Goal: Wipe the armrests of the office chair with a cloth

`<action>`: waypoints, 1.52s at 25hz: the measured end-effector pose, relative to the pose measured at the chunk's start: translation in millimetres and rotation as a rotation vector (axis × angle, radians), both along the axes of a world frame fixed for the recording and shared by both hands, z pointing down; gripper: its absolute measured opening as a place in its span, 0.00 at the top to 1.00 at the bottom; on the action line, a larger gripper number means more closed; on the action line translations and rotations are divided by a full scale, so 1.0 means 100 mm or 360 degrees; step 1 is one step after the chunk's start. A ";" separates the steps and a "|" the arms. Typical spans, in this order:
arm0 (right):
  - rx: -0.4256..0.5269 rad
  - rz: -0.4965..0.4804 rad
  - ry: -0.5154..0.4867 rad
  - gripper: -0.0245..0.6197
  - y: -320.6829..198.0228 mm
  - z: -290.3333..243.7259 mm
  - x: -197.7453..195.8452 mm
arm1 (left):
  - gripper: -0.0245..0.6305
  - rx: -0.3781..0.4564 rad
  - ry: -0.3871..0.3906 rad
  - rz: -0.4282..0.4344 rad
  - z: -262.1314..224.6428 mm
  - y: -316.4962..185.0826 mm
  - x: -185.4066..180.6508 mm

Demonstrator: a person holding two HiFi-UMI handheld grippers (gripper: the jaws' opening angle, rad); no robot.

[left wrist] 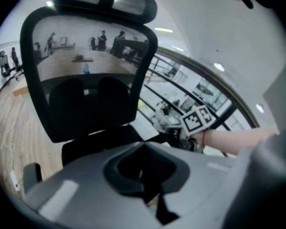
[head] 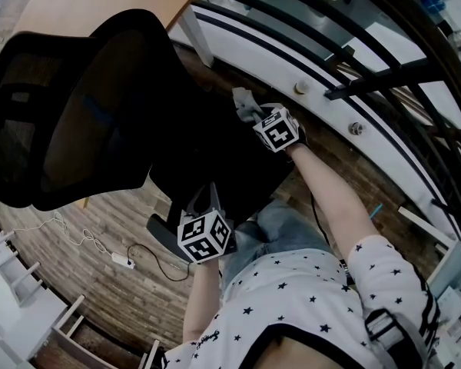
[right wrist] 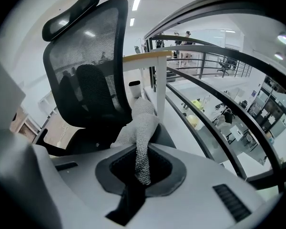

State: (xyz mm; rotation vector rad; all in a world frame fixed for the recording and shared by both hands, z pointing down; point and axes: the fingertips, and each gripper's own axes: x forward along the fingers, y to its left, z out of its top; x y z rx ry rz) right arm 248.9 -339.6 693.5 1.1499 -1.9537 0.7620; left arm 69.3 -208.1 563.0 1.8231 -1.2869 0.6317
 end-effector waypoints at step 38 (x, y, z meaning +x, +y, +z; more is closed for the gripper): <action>-0.0034 0.0311 0.0087 0.90 0.90 -0.02 0.78 | 0.96 0.0033 0.0056 0.0287 -0.06 0.13 0.44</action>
